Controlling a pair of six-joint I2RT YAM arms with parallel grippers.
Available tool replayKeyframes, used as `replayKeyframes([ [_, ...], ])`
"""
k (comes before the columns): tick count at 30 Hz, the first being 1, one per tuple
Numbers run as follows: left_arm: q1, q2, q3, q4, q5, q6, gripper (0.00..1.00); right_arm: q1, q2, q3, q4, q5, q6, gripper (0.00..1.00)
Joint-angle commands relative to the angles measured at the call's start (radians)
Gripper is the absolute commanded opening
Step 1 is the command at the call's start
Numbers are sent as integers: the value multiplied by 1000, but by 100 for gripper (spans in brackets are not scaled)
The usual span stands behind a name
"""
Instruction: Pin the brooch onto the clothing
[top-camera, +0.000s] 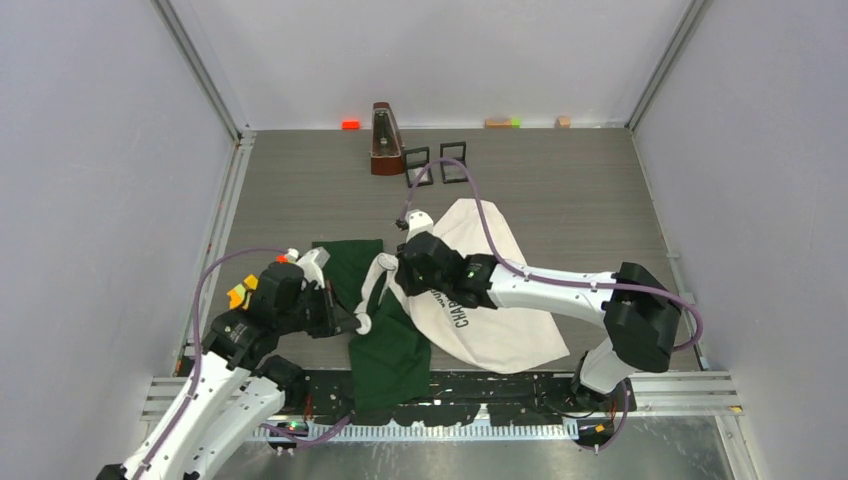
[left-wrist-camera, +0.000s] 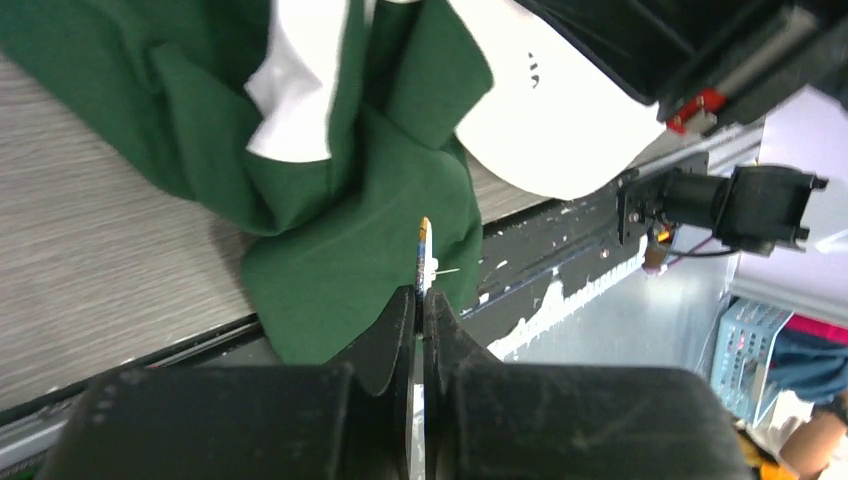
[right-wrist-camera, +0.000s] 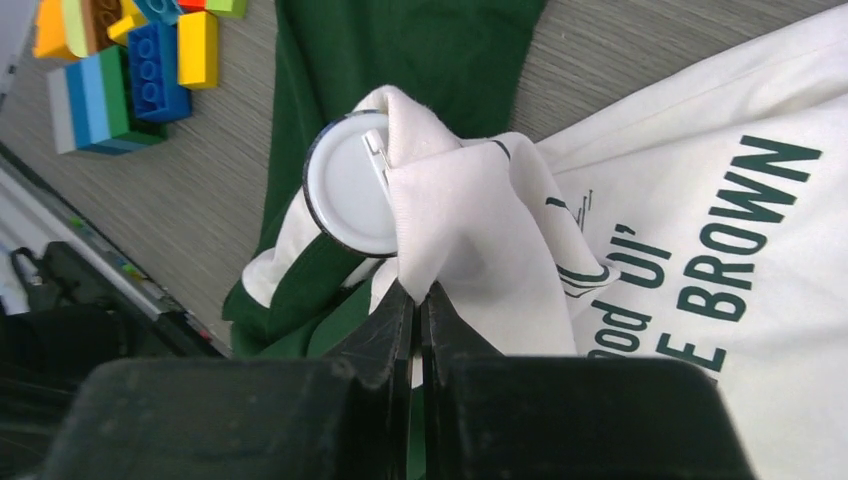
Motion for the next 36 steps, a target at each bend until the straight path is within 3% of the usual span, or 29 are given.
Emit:
replayKeyframes([
  [1, -123, 34, -5, 195, -85, -33, 0, -47, -42, 77, 10, -193, 54, 1],
  [5, -191, 121, 37, 242, -222, -11, 0, -54, -50, 104, -37, -241, 43, 3],
  [8, -197, 137, 47, 279, -304, 16, 0, -54, -62, 93, -51, -243, 48, 13],
  [15, -197, 172, 32, 338, -283, 5, 0, -53, -107, 31, -51, -237, 80, 37],
  [25, -197, 182, 4, 356, -273, 7, 0, -47, -133, -54, 40, -302, 108, 41],
  [36, -197, 234, 28, 323, -341, 18, 0, -45, -38, -7, 96, -287, 75, 39],
])
